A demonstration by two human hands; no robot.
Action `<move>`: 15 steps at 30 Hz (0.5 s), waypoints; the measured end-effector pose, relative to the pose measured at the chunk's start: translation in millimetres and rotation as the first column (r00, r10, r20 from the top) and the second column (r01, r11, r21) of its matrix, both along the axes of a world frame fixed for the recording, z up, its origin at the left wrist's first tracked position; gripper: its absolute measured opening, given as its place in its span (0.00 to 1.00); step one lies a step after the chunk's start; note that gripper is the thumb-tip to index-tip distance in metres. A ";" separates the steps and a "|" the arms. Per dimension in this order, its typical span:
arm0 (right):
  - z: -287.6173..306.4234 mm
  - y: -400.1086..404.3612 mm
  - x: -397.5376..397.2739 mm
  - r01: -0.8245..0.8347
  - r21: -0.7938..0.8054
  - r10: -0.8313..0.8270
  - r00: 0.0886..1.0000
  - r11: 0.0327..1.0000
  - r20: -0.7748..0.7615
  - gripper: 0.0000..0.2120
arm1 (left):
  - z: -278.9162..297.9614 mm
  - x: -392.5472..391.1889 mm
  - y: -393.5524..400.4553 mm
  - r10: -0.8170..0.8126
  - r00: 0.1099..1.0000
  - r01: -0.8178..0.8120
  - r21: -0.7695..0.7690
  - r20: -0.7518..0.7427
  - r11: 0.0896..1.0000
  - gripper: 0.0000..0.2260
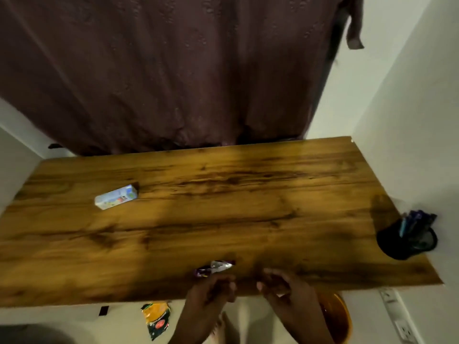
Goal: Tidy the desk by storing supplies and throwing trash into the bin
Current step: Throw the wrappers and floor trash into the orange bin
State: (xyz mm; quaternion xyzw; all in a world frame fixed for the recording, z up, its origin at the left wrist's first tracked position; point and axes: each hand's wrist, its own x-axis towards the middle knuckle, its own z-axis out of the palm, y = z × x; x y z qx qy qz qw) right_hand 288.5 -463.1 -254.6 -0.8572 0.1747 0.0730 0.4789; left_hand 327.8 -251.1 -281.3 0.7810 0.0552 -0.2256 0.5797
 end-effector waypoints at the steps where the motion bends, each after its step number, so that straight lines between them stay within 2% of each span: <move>1: -2.3 14.4 10.3 -0.061 -0.039 0.061 0.998 0.997 0.000 0.17 | 2.2 5.5 17.7 0.057 0.998 -0.057 -0.014 0.010 0.998 0.07; 4: -16.0 53.5 39.2 -0.252 -0.181 0.255 0.967 0.951 -0.009 0.22 | 5.3 20.3 63.8 0.217 0.976 -0.217 -0.039 0.000 0.975 0.05; 8: -27.1 96.9 77.8 -0.536 -0.419 0.547 0.830 0.733 -0.106 0.29 | -3.6 48.4 127.4 0.356 0.934 -0.356 -0.013 -0.010 0.934 0.06; 9: -32.8 106.2 85.9 -0.578 -0.431 0.574 0.804 0.693 -0.156 0.30 | -5.1 57.9 144.7 0.383 0.924 -0.383 -0.003 -0.002 0.924 0.08; 11: -39.5 121.8 100.2 -0.716 -0.462 0.638 0.689 0.523 -0.345 0.34 | -10.5 77.5 177.0 0.431 0.901 -0.433 0.046 0.051 0.900 0.09; 12: -45.8 126.3 106.3 -0.726 -0.500 0.639 0.673 0.473 -0.372 0.36 | -11.5 88.8 191.0 0.427 0.899 -0.435 0.092 0.095 0.896 0.09; 13: -51.2 129.4 108.4 -0.718 -0.501 0.617 0.685 0.484 -0.387 0.37 | -11.7 100.4 202.6 0.413 0.899 -0.432 0.136 0.147 0.892 0.10; 15: -64.6 136.4 120.2 -0.716 -0.549 0.604 0.681 0.430 -0.415 0.32 | -18.4 127.0 229.1 0.377 0.881 -0.442 0.218 0.285 0.870 0.11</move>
